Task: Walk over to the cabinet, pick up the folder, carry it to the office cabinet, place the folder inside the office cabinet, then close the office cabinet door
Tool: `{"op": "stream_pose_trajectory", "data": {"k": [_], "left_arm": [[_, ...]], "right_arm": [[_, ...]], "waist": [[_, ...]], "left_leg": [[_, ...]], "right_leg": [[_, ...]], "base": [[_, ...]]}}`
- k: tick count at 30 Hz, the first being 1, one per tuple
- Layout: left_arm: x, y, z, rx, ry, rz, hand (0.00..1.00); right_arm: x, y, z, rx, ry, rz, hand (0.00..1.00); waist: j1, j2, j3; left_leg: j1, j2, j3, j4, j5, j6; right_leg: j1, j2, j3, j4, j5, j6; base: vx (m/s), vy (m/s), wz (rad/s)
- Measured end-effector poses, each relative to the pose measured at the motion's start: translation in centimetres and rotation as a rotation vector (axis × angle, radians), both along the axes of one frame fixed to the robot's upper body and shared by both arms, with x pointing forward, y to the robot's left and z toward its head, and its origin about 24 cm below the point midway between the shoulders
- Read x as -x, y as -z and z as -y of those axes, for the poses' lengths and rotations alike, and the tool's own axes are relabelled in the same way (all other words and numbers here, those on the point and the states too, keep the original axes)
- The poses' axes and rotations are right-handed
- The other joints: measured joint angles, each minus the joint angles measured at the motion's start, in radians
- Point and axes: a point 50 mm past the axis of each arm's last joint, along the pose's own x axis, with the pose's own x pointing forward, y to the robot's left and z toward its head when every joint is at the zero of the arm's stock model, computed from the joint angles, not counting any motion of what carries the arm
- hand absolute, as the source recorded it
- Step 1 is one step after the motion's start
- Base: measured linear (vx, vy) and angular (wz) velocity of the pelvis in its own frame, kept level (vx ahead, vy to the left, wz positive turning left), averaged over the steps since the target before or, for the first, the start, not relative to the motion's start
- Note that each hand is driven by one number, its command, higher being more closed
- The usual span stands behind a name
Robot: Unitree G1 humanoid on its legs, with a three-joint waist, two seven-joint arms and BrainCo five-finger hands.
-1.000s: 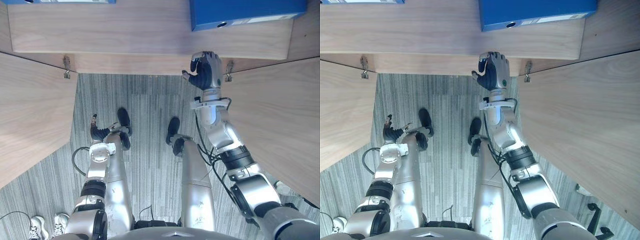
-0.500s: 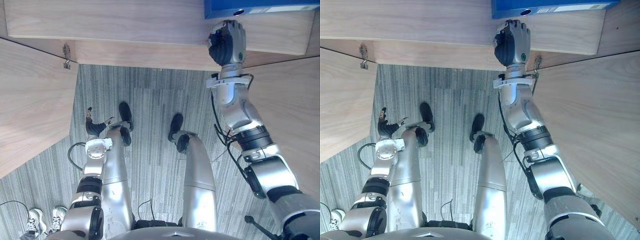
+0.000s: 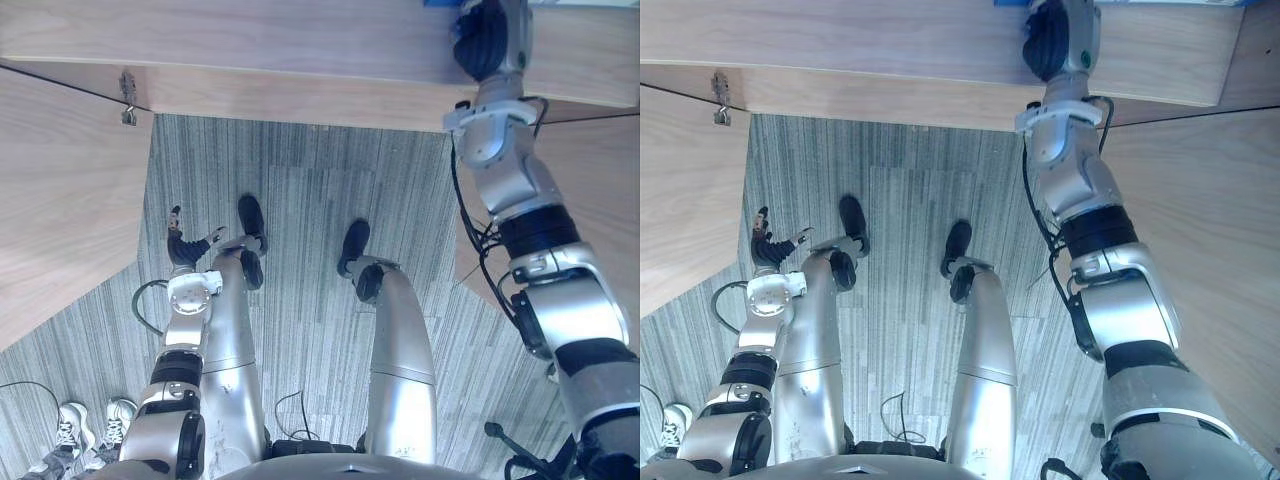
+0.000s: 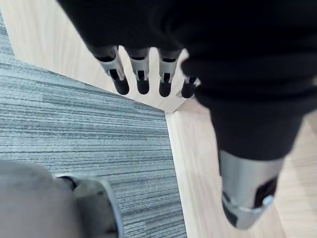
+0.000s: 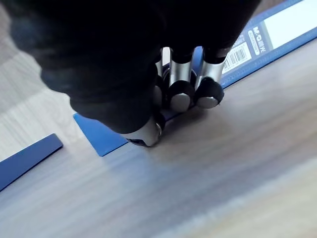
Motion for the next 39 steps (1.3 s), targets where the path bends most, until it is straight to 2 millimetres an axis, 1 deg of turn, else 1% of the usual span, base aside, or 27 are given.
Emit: {"op": "stream_pose_trajectory", "data": {"k": [3, 4, 6, 8, 13, 18, 21, 24, 25, 26, 28, 29, 31, 32, 33, 34, 36, 37, 39], "left_arm": [[-0.2, -0.4, -0.1, 0.006, 0.000, 0.014, 0.00], [-0.3, -0.5, -0.1, 0.005, 0.002, 0.015, 0.00], [-0.4, -0.7, 0.1, 0.011, 0.008, 0.028, 0.00], [-0.4, -0.7, 0.1, 0.019, 0.006, 0.029, 0.00], [-0.4, -0.8, 0.1, 0.031, 0.004, 0.034, 0.00], [-0.2, -1.0, 0.1, 0.037, 0.002, 0.050, 0.00], [-0.2, -1.0, 0.2, 0.039, 0.004, 0.053, 0.00], [-0.1, -1.3, 0.4, 0.049, 0.006, 0.062, 0.00], [0.0, -1.2, 0.4, 0.051, 0.003, 0.061, 0.00], [0.1, -1.2, 0.3, 0.048, 0.001, 0.061, 0.00], [0.2, -1.2, 0.3, 0.047, 0.000, 0.057, 0.00], [0.2, -1.5, 0.2, 0.044, 0.000, 0.064, 0.00], [0.2, -1.5, 0.4, 0.043, 0.003, 0.066, 0.00], [0.2, -1.4, 0.4, 0.042, 0.006, 0.057, 0.00], [0.2, -1.3, 0.6, 0.033, 0.015, 0.047, 0.00], [0.3, -1.1, 0.9, 0.031, 0.023, 0.040, 0.00], [0.7, -0.4, 1.6, 0.042, 0.034, 0.014, 0.00], [0.9, -0.3, 1.6, 0.044, 0.034, 0.011, 0.00], [1.4, 0.1, 1.8, 0.029, 0.039, -0.004, 0.00]], "right_arm": [[0.1, -1.9, 0.0, -0.037, -0.013, 0.035, 1.00], [0.2, -2.3, 0.1, -0.039, -0.011, 0.044, 1.00], [0.4, -3.5, 0.4, -0.066, -0.013, 0.071, 1.00], [0.4, -4.0, 0.6, -0.076, -0.011, 0.076, 1.00], [0.6, -4.2, 0.8, -0.103, -0.036, 0.087, 1.00], [0.7, -4.6, 1.5, -0.209, -0.073, 0.096, 1.00], [0.9, -4.3, 2.2, -0.264, -0.084, 0.102, 1.00], [1.6, -3.1, 3.3, -0.354, -0.108, 0.115, 1.00], [2.0, -2.0, 3.4, -0.397, -0.132, 0.112, 1.00], [2.4, -0.9, 3.2, -0.423, -0.157, 0.110, 1.00], [3.3, 0.5, 2.7, -0.443, -0.193, 0.120, 1.00], [4.3, 1.6, 2.3, -0.461, -0.222, 0.139, 1.00], [5.6, 2.5, 1.9, -0.495, -0.256, 0.174, 1.00], [6.5, 3.3, 1.7, -0.520, -0.279, 0.195, 1.00], [7.5, 4.1, 1.5, -0.542, -0.299, 0.208, 1.00], [7.9, 4.5, 1.3, -0.547, -0.307, 0.215, 1.00], [9.7, 5.7, 0.3, -0.555, -0.343, 0.238, 1.00], [10.1, 6.1, 0.0, -0.556, -0.351, 0.241, 1.00], [11.3, 7.7, -1.5, -0.557, -0.399, 0.212, 1.00]], "waist": [[-0.002, 0.000, 0.000], [-0.002, 0.000, 0.000], [-0.002, 0.000, 0.000], [-0.001, 0.000, 0.000], [-0.007, 0.000, 0.000], [-0.008, 0.000, 0.000], [-0.004, 0.000, 0.000], [0.000, 0.000, 0.000], [-0.002, 0.000, 0.000], [-0.004, 0.000, 0.000], [-0.013, 0.000, 0.000], [-0.021, -0.001, -0.001], [-0.028, -0.001, -0.001], [-0.034, -0.001, -0.001], [-0.039, -0.001, -0.001], [-0.042, -0.003, -0.003], [-0.053, -0.007, -0.005], [-0.054, -0.011, -0.009], [-0.057, -0.017, -0.014]], "left_leg": [[-0.022, -0.008, 0.000, -0.007, 0.006, -0.002], [-0.024, -0.012, 0.000, -0.013, 0.009, -0.005], [-0.038, -0.019, -0.001, -0.027, 0.021, -0.001], [-0.040, -0.022, -0.001, -0.032, 0.026, 0.002], [-0.049, -0.031, -0.003, -0.036, 0.026, -0.005], [-0.055, -0.036, 0.000, -0.037, 0.028, -0.006], [-0.055, -0.036, 0.001, -0.034, 0.028, -0.006], [-0.055, -0.032, 0.001, -0.009, 0.023, 0.004], [-0.055, -0.026, 0.000, 0.021, 0.009, 0.010], [-0.055, -0.014, 0.000, 0.054, -0.009, 0.012], [-0.054, -0.006, -0.001, 0.093, -0.030, 0.015], [-0.054, 0.003, -0.002, 0.124, -0.047, 0.016], [-0.047, 0.012, -0.001, 0.152, -0.064, 0.015], [-0.035, 0.021, -0.002, 0.170, -0.076, 0.014], [-0.016, 0.026, -0.001, 0.180, -0.088, 0.009], [-0.004, 0.027, -0.001, 0.182, -0.092, 0.007], [0.053, 0.033, 0.004, 0.184, -0.108, -0.010], [0.066, 0.035, 0.007, 0.184, -0.111, -0.012], [0.132, 0.043, 0.008, 0.182, -0.122, -0.025]], "right_leg": [[-0.024, -0.008, -0.003, 0.003, -0.002, 0.003], [-0.029, -0.012, -0.003, 0.003, -0.002, 0.003], [-0.043, -0.019, -0.008, 0.002, -0.002, 0.003], [-0.046, -0.021, -0.009, 0.001, -0.002, 0.003], [-0.056, -0.030, -0.011, 0.007, -0.007, 0.004], [-0.062, -0.039, -0.013, 0.011, -0.006, 0.003], [-0.062, -0.039, -0.012, 0.012, -0.006, 0.003], [-0.061, -0.039, -0.008, 0.033, -0.011, -0.001], [-0.059, -0.038, -0.004, 0.055, -0.020, -0.002], [-0.056, -0.033, 0.000, 0.076, -0.031, -0.001], [-0.056, -0.030, 0.010, 0.109, -0.047, -0.001], [-0.056, -0.025, 0.018, 0.133, -0.059, 0.001], [-0.050, -0.021, 0.025, 0.154, -0.070, 0.000], [-0.037, -0.014, 0.027, 0.164, -0.075, -0.001], [-0.019, -0.011, 0.031, 0.173, -0.081, 0.000], [-0.010, -0.009, 0.034, 0.174, -0.084, 0.000], [0.039, 0.001, 0.044, 0.172, -0.095, 0.001], [0.049, 0.003, 0.047, 0.172, -0.100, -0.004], [0.111, 0.013, 0.050, 0.166, -0.107, -0.007]], "base": [[-0.01, 0.008, 0.06], [-0.01, 0.010, 0.15], [-0.01, 0.007, 0.12], [-0.01, 0.000, 0.06], [-0.01, 0.001, 0.05], [-0.04, 0.005, 0.04], [-0.02, 0.000, 0.01], [-0.02, -0.005, -0.02], [-0.02, -0.009, -0.14], [-0.02, -0.009, -0.18], [-0.02, -0.007, -0.15], [-0.03, -0.005, -0.12], [-0.03, -0.001, -0.15], [-0.04, -0.001, -0.16], [-0.04, -0.005, -0.12], [-0.04, -0.016, -0.08], [-0.05, -0.037, -0.11], [-0.07, -0.067, -0.13], [-0.05, -0.072, -0.11]]}}
